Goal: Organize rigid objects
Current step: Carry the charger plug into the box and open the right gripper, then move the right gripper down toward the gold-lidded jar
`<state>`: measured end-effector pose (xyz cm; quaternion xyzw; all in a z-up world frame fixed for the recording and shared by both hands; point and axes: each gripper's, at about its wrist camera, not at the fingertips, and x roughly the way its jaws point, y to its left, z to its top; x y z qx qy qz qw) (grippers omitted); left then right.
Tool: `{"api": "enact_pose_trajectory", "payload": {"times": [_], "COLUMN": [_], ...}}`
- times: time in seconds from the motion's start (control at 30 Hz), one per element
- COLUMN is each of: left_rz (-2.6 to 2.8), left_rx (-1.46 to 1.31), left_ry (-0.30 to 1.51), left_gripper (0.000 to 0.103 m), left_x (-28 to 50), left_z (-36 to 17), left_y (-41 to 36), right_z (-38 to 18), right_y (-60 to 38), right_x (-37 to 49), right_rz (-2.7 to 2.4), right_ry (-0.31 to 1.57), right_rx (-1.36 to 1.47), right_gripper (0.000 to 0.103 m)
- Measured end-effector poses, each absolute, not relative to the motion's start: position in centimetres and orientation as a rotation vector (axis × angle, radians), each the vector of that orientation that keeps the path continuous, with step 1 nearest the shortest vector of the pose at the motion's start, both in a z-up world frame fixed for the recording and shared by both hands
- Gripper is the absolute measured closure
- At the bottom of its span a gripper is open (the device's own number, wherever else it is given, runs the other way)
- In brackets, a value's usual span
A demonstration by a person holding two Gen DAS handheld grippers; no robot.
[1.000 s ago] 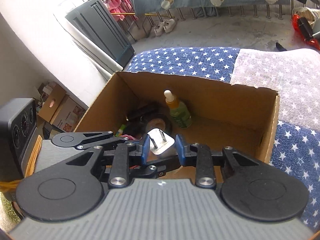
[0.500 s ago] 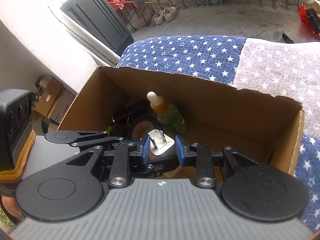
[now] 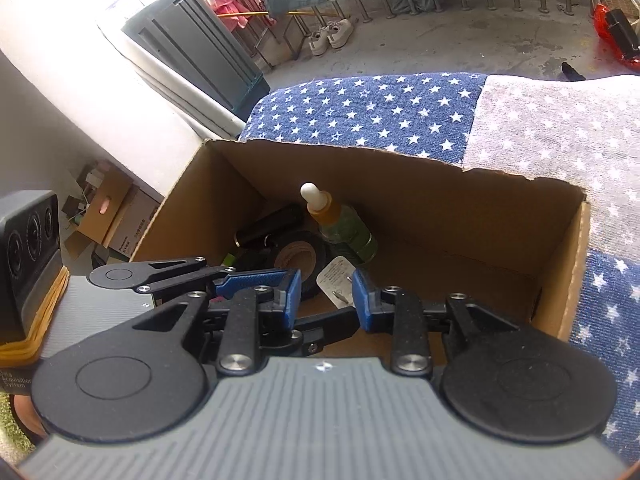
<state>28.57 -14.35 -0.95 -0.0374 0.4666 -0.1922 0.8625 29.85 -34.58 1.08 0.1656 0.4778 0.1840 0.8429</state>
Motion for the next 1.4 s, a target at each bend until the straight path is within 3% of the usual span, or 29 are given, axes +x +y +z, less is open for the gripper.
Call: {"api": "enact_pose_trajectory", "payload": {"times": [0.33,0.53,0.83,1.07,1.4], "left_rz": [-0.504,-0.553,-0.507,-0.442,-0.351], "left_rx": [-0.061,-0.04,0.024,0.179,0.141], "left_ry": [0.794,0.722,0.756,0.728,0.795], "left_gripper": [0.034,0.031,0.031,0.035,0.041], "left_x": [18.4,10.7,4.6,4.5,7.0], "left_z": [6.5,8.1,2.2,-2.5,-6.9], "left_y": [-11.6,-8.3,-5.1,-7.4,-6.4], "right_z": [9.6,10.2,4.3,-0.2,-4.4], "right_y": [-36.8,-35.9,-30.4,-26.6,-25.7], "right_x": [17.4,9.2,3.8,6.2,11.2], "right_rz": [0.383,0.399,0.443,0.421,0.38], "right_ry": [0.755,0.677,0.711,0.815,0.921], "right_rx": [0.488,0.559,0.659,0.684,0.669], "right_gripper": [0.074,0.072,0.069,0.067,0.062]}}
